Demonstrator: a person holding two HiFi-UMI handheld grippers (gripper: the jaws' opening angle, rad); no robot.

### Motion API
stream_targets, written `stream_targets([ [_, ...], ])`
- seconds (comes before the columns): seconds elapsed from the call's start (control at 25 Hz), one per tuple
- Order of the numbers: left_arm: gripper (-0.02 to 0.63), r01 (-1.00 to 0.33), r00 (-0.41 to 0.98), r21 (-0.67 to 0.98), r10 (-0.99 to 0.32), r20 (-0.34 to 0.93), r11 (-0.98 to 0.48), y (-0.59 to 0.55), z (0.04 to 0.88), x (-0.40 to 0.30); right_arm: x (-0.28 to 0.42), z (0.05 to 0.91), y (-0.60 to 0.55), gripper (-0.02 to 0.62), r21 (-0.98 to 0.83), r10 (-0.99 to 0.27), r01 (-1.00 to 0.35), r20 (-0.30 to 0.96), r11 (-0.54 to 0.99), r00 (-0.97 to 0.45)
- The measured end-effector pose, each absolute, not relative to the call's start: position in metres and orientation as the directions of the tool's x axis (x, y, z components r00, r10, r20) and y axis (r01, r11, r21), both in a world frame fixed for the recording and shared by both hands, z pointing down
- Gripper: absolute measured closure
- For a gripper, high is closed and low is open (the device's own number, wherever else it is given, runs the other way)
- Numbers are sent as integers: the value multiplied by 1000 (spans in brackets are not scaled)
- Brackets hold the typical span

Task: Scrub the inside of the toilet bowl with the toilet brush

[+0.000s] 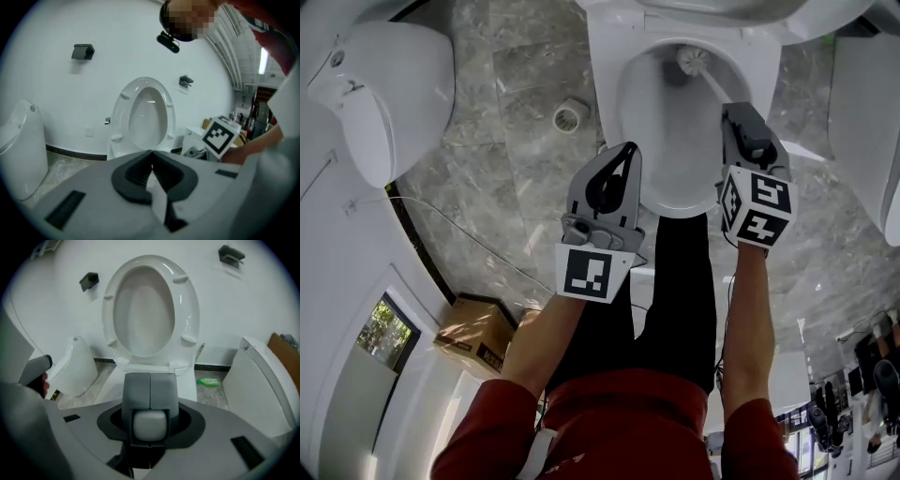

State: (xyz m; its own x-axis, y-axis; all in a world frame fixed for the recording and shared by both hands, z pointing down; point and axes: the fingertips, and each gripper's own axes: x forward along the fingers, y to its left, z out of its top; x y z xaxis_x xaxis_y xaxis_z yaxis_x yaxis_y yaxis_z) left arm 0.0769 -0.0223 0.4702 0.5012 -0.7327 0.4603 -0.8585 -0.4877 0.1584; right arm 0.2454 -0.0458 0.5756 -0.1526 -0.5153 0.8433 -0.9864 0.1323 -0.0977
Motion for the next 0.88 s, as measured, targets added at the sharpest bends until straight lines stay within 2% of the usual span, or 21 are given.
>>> stream_targets([
  [0.2, 606, -860, 497, 159, -727, 473, -484, -11, 467, 69, 178, 568, -43, 437, -204, -513, -960, 813, 192, -275],
  [0.4, 606, -871, 481, 159, -741, 468, -465, -12, 466, 61, 147, 556, 9, 437, -292, -423, -908, 812, 300, -401],
  [0.64, 606, -868, 486, 163, -742, 462, -468, -13, 466, 68, 164, 548, 100, 437, -331, -237, -859, 866, 391, -441],
  [0.88, 606, -860, 501, 169, -735, 457, -481, -14, 465, 80, 213, 540, 160, 437, -288, -92, -861, 930, 419, -355],
])
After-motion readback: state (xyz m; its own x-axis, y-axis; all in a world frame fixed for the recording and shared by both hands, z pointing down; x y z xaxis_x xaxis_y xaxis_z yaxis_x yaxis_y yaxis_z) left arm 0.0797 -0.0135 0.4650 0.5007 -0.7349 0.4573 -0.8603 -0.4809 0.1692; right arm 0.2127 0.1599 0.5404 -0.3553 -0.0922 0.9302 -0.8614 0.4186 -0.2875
